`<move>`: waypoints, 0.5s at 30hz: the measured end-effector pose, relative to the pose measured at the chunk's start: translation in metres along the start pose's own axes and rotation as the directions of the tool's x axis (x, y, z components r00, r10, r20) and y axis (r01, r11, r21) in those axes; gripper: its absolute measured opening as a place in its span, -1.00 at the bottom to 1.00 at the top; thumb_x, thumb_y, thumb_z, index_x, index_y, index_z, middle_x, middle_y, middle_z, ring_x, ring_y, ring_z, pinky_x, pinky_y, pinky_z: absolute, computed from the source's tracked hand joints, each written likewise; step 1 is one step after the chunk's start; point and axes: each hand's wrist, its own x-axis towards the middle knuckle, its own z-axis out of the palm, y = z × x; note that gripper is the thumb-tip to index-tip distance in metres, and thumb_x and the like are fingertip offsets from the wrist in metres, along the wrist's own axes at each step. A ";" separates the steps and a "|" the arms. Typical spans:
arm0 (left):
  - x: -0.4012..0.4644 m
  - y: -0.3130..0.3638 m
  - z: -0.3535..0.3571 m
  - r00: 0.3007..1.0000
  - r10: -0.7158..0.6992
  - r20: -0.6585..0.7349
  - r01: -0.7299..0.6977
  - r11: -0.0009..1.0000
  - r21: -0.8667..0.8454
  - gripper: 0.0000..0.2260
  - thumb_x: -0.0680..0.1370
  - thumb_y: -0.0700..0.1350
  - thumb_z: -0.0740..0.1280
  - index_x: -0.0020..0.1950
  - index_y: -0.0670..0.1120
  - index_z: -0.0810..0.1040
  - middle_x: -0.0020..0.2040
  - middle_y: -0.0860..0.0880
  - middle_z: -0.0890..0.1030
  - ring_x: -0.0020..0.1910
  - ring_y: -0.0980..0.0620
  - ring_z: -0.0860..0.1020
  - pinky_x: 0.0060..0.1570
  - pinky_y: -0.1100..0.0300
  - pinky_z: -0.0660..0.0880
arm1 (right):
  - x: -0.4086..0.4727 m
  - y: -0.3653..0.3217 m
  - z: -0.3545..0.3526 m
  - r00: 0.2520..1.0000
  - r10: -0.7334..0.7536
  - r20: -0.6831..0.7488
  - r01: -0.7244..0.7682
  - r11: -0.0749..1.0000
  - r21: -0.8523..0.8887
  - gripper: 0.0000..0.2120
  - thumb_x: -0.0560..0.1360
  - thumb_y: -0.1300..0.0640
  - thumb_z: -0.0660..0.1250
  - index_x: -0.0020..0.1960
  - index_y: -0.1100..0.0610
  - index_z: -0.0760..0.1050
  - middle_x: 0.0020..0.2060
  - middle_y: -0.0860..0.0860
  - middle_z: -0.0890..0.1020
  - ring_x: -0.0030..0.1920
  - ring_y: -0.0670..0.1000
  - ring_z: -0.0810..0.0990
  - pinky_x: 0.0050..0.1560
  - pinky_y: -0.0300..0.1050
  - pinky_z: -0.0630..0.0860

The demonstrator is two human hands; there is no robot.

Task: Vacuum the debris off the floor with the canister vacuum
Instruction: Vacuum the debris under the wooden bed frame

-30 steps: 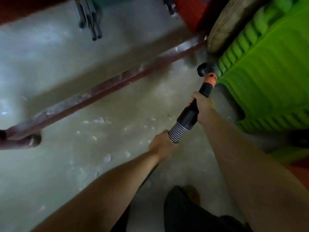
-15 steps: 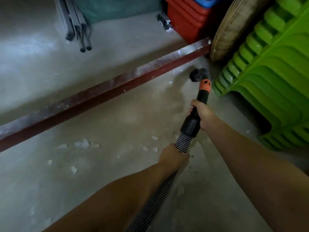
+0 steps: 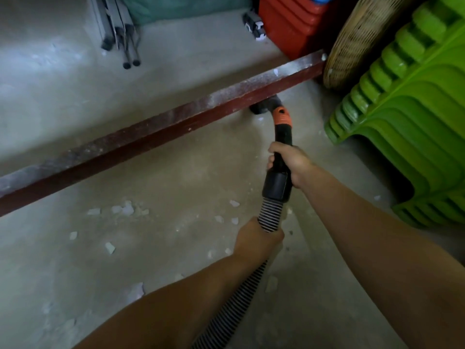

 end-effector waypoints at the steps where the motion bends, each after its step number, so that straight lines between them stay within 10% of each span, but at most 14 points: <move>1: 0.003 0.003 -0.003 1.000 0.011 0.015 -0.011 1.000 0.010 -0.84 0.46 -0.07 0.37 -0.22 -0.04 0.40 -0.29 0.00 0.51 -0.35 0.02 0.51 -0.28 0.14 0.52 | 0.001 -0.002 -0.003 1.000 -0.011 -0.025 0.012 1.000 0.027 -0.85 0.47 0.29 0.28 -0.24 0.16 0.37 -0.59 0.00 0.43 -0.59 -0.03 0.40 -0.47 -0.22 0.43; 8: 0.029 0.032 -0.023 0.991 0.041 0.124 -0.051 0.996 0.076 -0.85 0.47 -0.08 0.37 -0.19 -0.07 0.42 -0.23 -0.09 0.55 -0.30 -0.07 0.54 -0.16 0.04 0.58 | 0.011 -0.017 -0.030 0.968 0.018 -0.249 0.054 0.959 0.278 -0.84 0.46 0.30 0.30 -0.24 0.18 0.36 -0.61 0.00 0.43 -0.61 -0.04 0.42 -0.51 -0.22 0.45; 15: 0.035 0.014 -0.015 1.000 -0.024 -0.014 0.024 0.999 -0.032 -0.86 0.44 -0.08 0.37 -0.20 -0.03 0.40 -0.29 -0.03 0.53 -0.36 -0.01 0.52 -0.23 0.08 0.58 | 0.022 -0.019 0.007 0.997 -0.046 -0.056 0.051 0.995 0.084 -0.83 0.47 0.31 0.26 -0.27 0.18 0.37 -0.59 0.00 0.42 -0.60 -0.03 0.39 -0.49 -0.24 0.43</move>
